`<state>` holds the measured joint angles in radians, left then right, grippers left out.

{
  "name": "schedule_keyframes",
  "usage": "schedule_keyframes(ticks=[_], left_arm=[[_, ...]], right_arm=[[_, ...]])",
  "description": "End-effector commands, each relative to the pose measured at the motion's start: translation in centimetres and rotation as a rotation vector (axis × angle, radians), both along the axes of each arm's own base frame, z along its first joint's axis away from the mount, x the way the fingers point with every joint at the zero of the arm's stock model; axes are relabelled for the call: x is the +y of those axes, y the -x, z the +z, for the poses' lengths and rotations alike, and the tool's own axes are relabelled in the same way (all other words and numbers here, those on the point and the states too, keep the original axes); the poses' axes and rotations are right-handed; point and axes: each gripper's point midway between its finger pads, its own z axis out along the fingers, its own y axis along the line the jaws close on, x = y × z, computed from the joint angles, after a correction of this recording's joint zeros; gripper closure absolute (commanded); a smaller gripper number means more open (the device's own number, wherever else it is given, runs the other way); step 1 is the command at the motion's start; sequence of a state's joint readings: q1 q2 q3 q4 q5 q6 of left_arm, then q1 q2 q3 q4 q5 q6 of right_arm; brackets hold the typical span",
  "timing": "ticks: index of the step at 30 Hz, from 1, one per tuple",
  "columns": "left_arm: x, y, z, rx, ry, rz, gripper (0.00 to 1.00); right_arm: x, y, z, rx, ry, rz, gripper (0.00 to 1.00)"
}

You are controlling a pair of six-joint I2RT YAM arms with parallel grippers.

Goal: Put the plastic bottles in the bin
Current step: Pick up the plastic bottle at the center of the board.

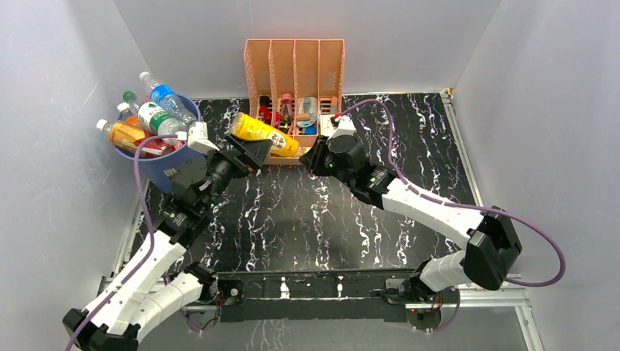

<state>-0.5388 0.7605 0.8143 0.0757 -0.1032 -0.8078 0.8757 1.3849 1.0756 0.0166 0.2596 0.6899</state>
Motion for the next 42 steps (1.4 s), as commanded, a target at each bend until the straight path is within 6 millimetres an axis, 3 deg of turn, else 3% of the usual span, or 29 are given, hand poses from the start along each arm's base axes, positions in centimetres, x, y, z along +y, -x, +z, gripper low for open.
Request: schedule_keyframes(ticks=[1,14,22,23,24,27,29,32,36,37,42], left_arm=[[0.0,-1.5,1.8,-0.059,0.048,0.059,0.02],[-1.2,-3.3,-0.9,-0.016,-0.053,0.161,0.02],[-1.4,-4.6,-0.8,-0.026,-0.072,0.213,0.02],[-1.5,-4.8,-0.9,-0.021,-0.080,0.216,0.04],[-1.6,-4.9,-0.8,-0.020,-0.085,0.215,0.13],[-1.9,-5.0,-0.4,-0.008,-0.103,0.205,0.52],[-2.1,-5.2,-0.4,0.014,-0.127,0.201,0.62],[-2.0,-5.1,-0.1,0.030,-0.145,0.200,0.67],[-1.3,-4.6,0.8,0.058,-0.225,0.199,0.64],[-1.0,-4.5,1.5,0.060,-0.258,0.200,0.62],[1.3,-3.0,5.3,0.091,-0.420,0.201,0.54]], right_arm=[[0.9,-0.2,3.9,-0.047,-0.083,-0.029,0.68],[2.4,1.8,5.7,-0.056,-0.103,0.038,0.68],[3.1,3.9,5.9,-0.046,-0.105,0.091,0.68],[3.1,4.1,5.9,-0.045,-0.108,0.092,0.67],[3.0,4.3,5.9,-0.045,-0.107,0.094,0.67],[2.4,4.5,6.0,-0.049,-0.105,0.088,0.67],[2.1,4.6,6.2,-0.053,-0.107,0.083,0.66],[1.9,5.0,6.5,-0.055,-0.116,0.096,0.52],[1.2,6.0,7.2,-0.062,-0.103,0.129,0.08],[0.8,6.3,7.3,-0.065,-0.091,0.136,0.03],[-1.9,7.8,7.0,-0.074,-0.032,0.150,0.02]])
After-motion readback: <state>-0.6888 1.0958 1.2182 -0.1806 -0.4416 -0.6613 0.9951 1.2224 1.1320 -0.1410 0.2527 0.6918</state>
